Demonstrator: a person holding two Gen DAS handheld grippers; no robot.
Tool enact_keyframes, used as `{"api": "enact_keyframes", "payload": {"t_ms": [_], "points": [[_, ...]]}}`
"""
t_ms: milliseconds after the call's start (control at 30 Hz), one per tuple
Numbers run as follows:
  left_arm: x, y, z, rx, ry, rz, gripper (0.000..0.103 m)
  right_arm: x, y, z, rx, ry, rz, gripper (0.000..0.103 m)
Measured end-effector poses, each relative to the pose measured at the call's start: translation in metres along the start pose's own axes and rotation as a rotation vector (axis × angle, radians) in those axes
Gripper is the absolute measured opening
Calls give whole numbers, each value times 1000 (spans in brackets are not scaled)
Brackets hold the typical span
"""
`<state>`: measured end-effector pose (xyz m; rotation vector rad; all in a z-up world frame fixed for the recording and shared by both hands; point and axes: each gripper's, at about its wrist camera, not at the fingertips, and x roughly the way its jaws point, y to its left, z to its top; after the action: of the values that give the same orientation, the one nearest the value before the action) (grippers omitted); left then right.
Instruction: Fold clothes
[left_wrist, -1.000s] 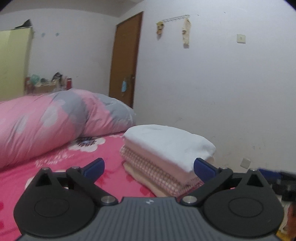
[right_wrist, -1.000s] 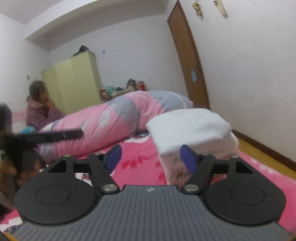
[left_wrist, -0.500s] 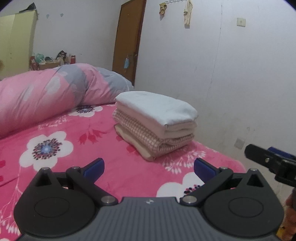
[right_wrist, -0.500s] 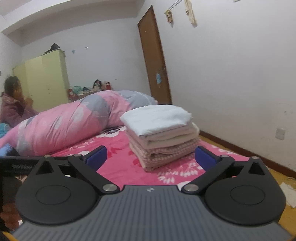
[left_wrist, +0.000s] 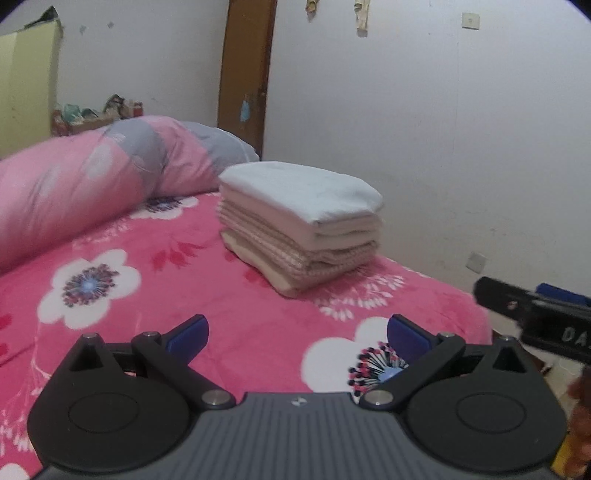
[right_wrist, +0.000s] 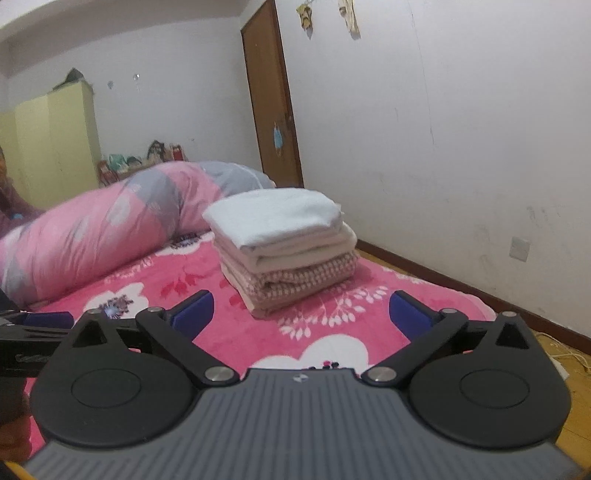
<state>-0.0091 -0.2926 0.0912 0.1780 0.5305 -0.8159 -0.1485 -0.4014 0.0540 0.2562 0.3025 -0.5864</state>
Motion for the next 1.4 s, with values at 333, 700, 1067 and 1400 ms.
{"api": "enact_keyframes", "payload": {"t_ms": [333,700,1067,1400], "points": [[2,-9,-5,55,-44,37,103,7,3,-5,-24,31,-15,102],[7,-1,-7,19,-46,114,103,11,11,-9,-58,46,-21,102],[8,7,-8,-17,-22,101,103,10,17,-12,-76,51,-14,102],[10,9,-10,-29,-13,101,103,11,18,-15,-75,60,-16,102]]}}
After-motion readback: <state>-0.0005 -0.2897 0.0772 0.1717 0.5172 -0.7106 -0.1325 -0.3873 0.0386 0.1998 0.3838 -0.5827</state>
